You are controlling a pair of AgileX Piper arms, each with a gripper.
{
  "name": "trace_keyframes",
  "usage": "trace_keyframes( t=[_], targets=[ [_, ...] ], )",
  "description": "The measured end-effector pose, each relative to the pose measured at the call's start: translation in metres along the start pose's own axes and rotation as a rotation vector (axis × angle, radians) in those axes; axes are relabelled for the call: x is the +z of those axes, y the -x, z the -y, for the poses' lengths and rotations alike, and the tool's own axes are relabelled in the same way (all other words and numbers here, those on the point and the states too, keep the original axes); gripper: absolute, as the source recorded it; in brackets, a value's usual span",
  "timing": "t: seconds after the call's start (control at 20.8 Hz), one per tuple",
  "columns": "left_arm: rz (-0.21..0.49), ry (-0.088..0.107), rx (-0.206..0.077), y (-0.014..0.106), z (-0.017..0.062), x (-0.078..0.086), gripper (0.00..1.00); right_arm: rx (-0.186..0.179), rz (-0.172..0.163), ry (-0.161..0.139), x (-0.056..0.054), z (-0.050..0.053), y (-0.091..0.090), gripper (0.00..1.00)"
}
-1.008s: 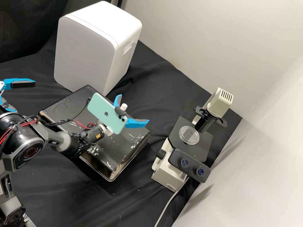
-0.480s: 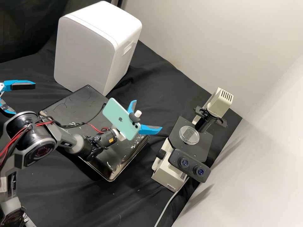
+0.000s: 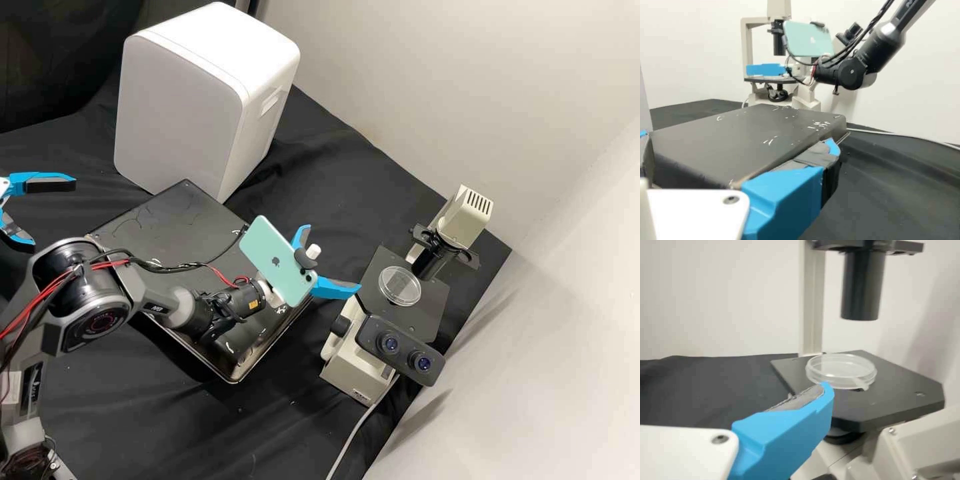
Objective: Place the petri dish on the bench
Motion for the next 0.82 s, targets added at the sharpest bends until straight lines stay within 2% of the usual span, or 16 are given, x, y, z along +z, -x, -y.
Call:
trace_keyframes(
  t=[0.19,0.29,0.48,0.62,0.82],
  targets=[
    [0.002,0.002,0.001,0.000,0.0001,0.001,1.00,0.021,0.028,0.002,0.012,-0.007,-0.012,1.00],
    [0.005,0.003,-0.002,-0.001,0.0006,0.001,1.00,0.018,0.053,0.002,0.018,-0.009,-0.017,1.00],
    [0.008,-0.010,-0.012,-0.001,0.0022,0.001,1.00,0.022,0.078,0.002,0.026,-0.013,-0.026,1.00],
    [0.011,-0.026,-0.019,-0.002,0.0035,0.001,1.00,0.030,0.084,0.002,0.029,-0.016,-0.034,1.00],
    [0.022,-0.026,-0.027,-0.003,0.0048,0.003,1.00,0.029,0.109,0.003,0.035,-0.021,-0.044,1.00]
  ],
)
